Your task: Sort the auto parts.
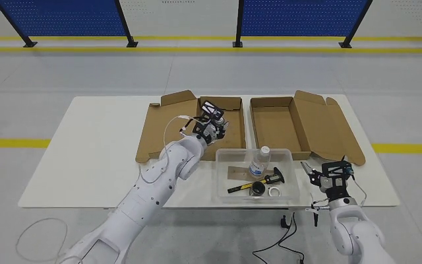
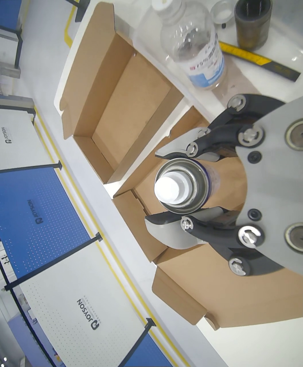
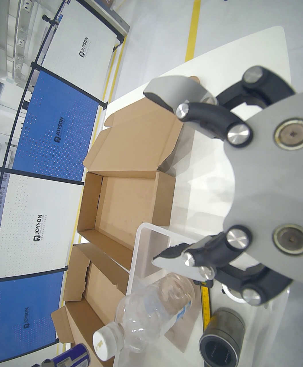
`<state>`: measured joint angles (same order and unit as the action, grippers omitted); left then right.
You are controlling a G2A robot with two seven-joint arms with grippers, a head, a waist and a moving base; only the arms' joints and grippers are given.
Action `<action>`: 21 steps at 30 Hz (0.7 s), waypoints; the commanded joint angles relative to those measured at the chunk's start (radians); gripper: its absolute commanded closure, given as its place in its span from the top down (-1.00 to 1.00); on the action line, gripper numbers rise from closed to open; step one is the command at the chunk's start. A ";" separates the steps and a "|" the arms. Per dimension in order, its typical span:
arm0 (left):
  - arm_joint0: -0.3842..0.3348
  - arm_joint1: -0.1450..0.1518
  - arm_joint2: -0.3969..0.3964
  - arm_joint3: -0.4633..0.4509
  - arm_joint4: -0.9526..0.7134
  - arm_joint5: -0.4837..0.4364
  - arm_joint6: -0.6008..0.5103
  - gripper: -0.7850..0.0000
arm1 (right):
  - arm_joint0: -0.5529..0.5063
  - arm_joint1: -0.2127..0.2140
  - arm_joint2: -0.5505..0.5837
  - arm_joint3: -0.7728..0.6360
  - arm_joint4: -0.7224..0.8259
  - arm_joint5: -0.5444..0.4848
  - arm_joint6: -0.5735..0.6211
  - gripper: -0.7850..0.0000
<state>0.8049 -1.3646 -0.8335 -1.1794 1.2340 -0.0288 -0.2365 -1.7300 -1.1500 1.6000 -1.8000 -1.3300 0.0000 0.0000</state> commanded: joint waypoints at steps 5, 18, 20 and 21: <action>-0.038 -0.036 0.046 0.184 0.005 0.040 0.085 -1.00 | 0.000 0.000 0.000 0.000 0.000 0.000 0.000 1.00; -0.086 -0.097 0.088 0.394 -0.011 0.060 0.171 -1.00 | 0.000 0.000 0.000 0.000 0.000 0.000 0.000 1.00; -0.090 -0.104 0.091 0.410 -0.011 0.060 0.175 -0.58 | 0.000 0.000 0.000 0.000 0.000 0.000 0.000 1.00; -0.092 -0.107 0.091 0.417 -0.012 0.060 0.177 -0.60 | 0.000 0.000 0.000 0.000 0.000 0.000 0.000 1.00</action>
<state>0.7148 -1.4687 -0.7430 -0.7702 1.2228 0.0312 -0.0614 -1.7300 -1.1500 1.6000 -1.8000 -1.3300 0.0000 0.0000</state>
